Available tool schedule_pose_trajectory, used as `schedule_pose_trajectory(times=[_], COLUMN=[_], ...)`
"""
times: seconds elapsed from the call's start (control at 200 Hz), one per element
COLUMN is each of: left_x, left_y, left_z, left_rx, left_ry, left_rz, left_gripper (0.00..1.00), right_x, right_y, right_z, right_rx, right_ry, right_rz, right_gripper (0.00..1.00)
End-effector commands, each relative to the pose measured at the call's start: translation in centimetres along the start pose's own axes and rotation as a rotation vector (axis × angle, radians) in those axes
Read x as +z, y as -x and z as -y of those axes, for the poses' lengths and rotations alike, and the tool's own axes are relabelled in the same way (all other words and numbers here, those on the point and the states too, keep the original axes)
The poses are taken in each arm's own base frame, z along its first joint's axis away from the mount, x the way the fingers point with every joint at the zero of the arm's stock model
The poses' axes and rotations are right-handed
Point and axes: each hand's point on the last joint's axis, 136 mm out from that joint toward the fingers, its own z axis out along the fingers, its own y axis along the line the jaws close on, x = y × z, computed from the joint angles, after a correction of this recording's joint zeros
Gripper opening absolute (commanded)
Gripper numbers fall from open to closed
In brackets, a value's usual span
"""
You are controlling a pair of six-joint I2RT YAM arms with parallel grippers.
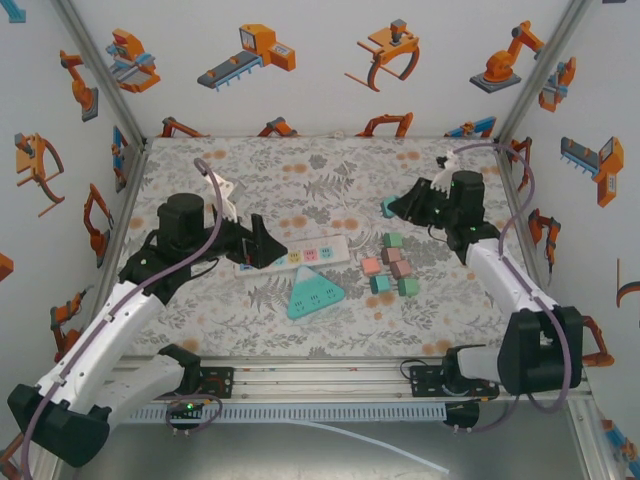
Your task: Pull the plug off the socket
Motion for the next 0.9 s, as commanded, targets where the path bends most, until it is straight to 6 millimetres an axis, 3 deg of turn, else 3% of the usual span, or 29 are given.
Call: schedule_pose_trajectory(times=[0.0, 0.215, 0.355, 0.551, 0.891], left_x=[0.6, 2.2, 2.2, 2.3, 2.9], left_y=[1.6, 0.5, 0.3, -0.6, -0.8], left_z=[3.3, 3.2, 2.7, 2.1, 1.3], left_rx=[0.096, 0.154, 0.186, 0.175, 0.170], left_ry=[-0.118, -0.101, -0.077, -0.056, -0.023], left_rz=[0.036, -0.032, -0.037, -0.058, -0.066], left_gripper=[0.97, 0.97, 0.97, 0.97, 0.97], right_x=[1.8, 6.8, 8.6, 9.1, 7.9], right_y=[0.8, -0.5, -1.5, -4.0, -6.7], right_z=[1.5, 4.7, 6.4, 9.0, 11.2], right_rx=[0.092, 0.056, 0.074, 0.089, 0.054], right_ry=[0.037, 0.029, 0.010, -0.087, -0.209], right_rz=[0.036, -0.047, -0.071, -0.149, -0.247], right_gripper=[0.06, 0.06, 0.08, 0.18, 0.37])
